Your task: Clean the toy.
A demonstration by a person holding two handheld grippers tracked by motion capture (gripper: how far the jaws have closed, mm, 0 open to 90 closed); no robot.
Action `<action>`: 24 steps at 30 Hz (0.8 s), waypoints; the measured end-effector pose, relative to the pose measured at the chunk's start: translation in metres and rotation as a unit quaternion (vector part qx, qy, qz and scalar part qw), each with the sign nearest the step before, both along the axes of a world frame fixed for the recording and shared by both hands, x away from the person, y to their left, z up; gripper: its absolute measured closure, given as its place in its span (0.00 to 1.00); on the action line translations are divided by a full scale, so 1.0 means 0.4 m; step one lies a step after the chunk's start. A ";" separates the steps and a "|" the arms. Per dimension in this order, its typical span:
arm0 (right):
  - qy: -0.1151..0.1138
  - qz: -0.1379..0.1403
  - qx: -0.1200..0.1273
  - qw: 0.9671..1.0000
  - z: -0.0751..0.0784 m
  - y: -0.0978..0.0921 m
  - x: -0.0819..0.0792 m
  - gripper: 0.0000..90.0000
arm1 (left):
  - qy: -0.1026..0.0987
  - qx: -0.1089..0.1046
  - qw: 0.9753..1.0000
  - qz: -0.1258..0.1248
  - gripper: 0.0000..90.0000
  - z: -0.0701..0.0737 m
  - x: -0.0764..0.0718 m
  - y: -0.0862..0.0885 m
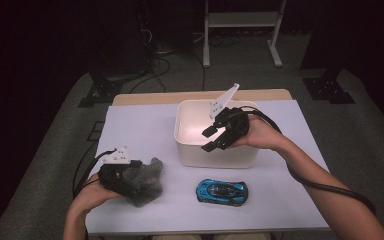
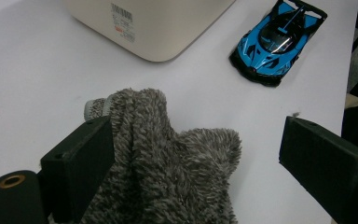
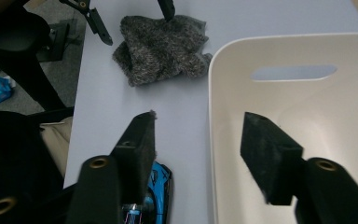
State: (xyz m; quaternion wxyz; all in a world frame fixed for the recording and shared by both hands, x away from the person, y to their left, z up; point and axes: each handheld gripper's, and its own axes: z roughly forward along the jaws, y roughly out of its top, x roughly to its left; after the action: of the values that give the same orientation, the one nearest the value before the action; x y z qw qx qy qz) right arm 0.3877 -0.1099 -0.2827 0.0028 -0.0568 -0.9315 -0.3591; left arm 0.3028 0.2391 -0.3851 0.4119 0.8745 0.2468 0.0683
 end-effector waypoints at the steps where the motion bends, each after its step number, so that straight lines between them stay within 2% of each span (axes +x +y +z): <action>1: -0.002 0.002 0.004 1.000 0.005 -0.004 -0.005 0.44 | 0.000 0.000 1.000 0.000 0.11 0.000 0.000 0.000; 4: 0.000 0.000 0.010 1.000 0.014 -0.012 -0.018 0.40 | 0.000 0.003 1.000 -0.002 0.11 0.000 -0.002 0.000; 6: -0.002 0.000 0.014 1.000 0.021 -0.024 -0.040 0.37 | -0.001 0.005 1.000 -0.002 0.11 0.001 -0.003 -0.001; 12: -0.001 0.002 0.027 1.000 0.020 -0.048 -0.075 0.31 | -0.002 0.003 1.000 -0.001 0.11 0.002 -0.003 0.003; 20: 0.002 0.007 0.032 0.999 -0.010 -0.068 -0.130 0.23 | -0.005 0.005 1.000 0.002 0.08 0.005 -0.004 0.000; 23: 0.006 0.013 0.030 0.999 -0.031 -0.069 -0.152 0.23 | -0.007 0.003 1.000 0.007 0.07 0.008 -0.005 0.003; 24: 0.011 0.017 0.028 0.999 -0.050 -0.067 -0.164 0.22 | -0.008 0.002 1.000 0.008 0.07 0.008 -0.005 0.004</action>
State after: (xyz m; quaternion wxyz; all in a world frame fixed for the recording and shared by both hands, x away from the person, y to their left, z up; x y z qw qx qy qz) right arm 0.3222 -0.1369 -0.3029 0.0206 -0.0447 -0.9218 -0.3844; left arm 0.3007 0.2407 -0.3817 0.4111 0.8729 0.2508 0.0789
